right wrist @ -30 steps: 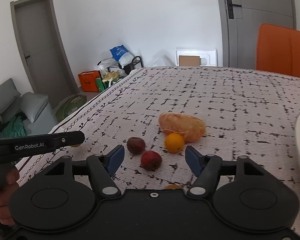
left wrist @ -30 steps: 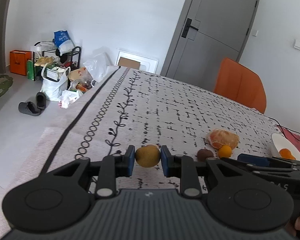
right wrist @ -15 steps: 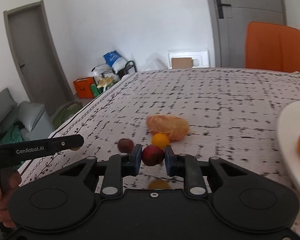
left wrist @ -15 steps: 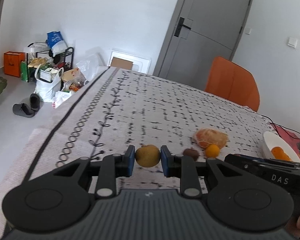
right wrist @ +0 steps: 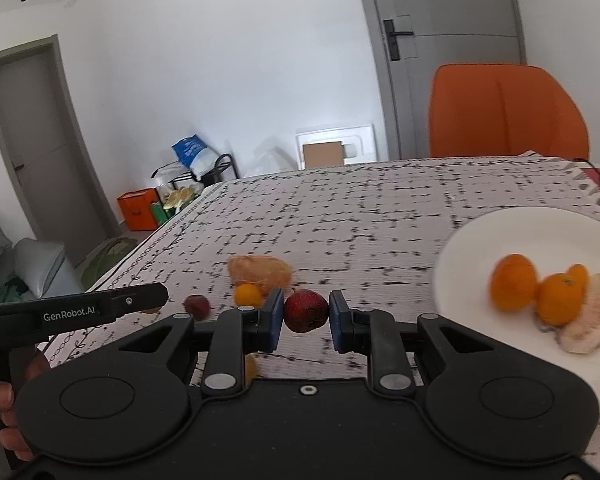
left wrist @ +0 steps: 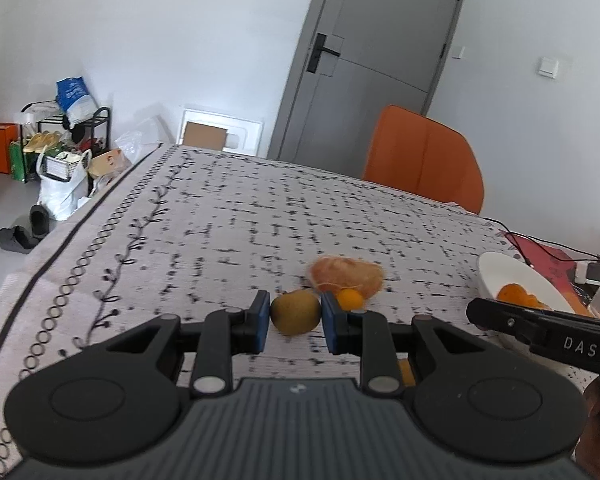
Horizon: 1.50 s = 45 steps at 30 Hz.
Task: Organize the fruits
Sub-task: 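Carry the yellow fruit and red plum to the bowl and release both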
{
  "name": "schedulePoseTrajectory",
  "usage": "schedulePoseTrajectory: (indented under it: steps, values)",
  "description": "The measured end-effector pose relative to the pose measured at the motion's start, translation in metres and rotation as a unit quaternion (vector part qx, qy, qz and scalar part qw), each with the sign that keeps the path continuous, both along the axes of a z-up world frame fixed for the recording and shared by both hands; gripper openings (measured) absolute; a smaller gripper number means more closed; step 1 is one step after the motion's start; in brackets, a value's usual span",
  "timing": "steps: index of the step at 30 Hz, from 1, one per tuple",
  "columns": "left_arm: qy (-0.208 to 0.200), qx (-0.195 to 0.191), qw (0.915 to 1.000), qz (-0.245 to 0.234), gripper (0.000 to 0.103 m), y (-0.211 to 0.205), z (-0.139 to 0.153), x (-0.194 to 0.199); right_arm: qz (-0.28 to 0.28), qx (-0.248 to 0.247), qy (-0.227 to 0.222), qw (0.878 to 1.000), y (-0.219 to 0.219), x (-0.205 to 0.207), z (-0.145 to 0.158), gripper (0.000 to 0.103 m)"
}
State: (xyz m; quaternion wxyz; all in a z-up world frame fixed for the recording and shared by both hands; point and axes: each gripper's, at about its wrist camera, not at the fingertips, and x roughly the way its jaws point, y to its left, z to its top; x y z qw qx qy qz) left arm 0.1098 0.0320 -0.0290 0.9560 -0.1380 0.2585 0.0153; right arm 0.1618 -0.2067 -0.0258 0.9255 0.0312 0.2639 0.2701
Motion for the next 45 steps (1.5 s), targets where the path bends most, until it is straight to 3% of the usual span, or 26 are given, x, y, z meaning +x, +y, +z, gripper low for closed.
schedulePoseTrajectory:
  steps: [20, 45]
  values:
    - [-0.003, 0.012, 0.9977, -0.066, 0.026, -0.064, 0.003, 0.02, -0.098, 0.01, -0.001, 0.995, -0.085, -0.005, -0.004, 0.023]
    - [-0.013, 0.051, 0.9894, -0.136, 0.026, -0.149, 0.014, 0.045, -0.175, 0.042, 0.0, 0.984, -0.175, 0.0, -0.017, 0.023]
